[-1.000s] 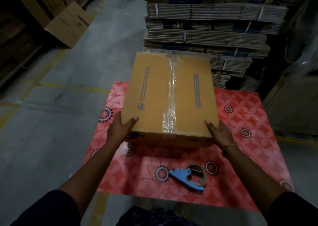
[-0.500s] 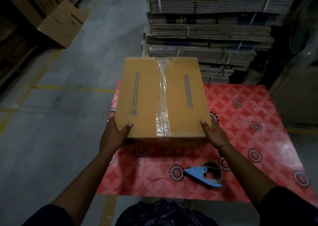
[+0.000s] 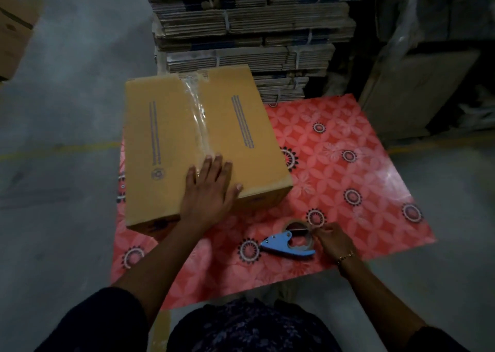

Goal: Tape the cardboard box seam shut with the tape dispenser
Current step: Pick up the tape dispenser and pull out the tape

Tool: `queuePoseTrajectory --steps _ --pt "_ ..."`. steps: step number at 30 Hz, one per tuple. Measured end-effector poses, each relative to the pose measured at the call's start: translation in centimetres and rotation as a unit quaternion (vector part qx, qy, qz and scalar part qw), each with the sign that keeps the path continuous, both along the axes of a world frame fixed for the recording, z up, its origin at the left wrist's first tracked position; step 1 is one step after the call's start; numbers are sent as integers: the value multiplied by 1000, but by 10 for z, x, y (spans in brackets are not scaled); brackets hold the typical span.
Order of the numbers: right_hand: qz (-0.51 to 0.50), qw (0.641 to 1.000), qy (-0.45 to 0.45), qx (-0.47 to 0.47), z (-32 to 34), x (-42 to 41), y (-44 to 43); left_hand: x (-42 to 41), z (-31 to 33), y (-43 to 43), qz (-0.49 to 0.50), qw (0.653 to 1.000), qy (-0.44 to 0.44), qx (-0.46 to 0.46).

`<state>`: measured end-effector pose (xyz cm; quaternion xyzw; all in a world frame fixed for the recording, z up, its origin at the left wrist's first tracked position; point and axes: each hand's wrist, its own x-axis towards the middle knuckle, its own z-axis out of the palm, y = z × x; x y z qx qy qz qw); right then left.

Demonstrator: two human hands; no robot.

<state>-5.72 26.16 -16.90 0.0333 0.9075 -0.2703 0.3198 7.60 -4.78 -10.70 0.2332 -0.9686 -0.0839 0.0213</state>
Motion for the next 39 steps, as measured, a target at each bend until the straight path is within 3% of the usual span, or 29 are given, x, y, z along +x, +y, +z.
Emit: queuePoseTrajectory --steps 2,5,8,12,17,19,20,22,23,24,26,29,31,34,39 --pt "-42 998 -47 -6 -12 17 3 1 -1 0 -1 1000 -2 -18" --pt "-158 975 -117 -100 -29 33 -5 3 0 -1 -3 1000 1 -27" --pt "-203 962 -126 -133 -41 33 -9 2 3 -1 -8 1000 -3 -19" --pt "-196 964 -74 -165 -5 21 -18 0 5 -6 2 998 10 56" --pt "-44 958 -15 -285 92 -19 -43 -6 24 8 11 963 212 166" --pt "25 942 -18 -334 138 -38 -57 -22 51 30 63 903 218 366" --pt "63 931 -20 -358 158 -46 -64 -29 68 46 113 838 191 499" --pt "131 911 -24 -390 193 -53 -78 -33 96 67 181 666 87 719" --pt "160 903 -22 -398 203 -55 -86 -33 104 72 178 587 54 788" --pt "183 896 -17 -403 212 -58 -95 -35 112 77 153 530 45 833" --pt "198 883 -11 -426 229 -65 -112 -37 130 81 99 475 76 871" --pt "257 849 24 -461 277 -97 -82 -67 172 131 107 465 191 857" --pt "242 845 78 -471 283 -99 -79 -78 177 129 128 495 237 826" --pt "170 847 112 -491 279 -90 -57 -84 182 131 135 489 317 801" --pt "177 861 10 -476 269 -60 -16 -101 191 142 160 479 438 743"
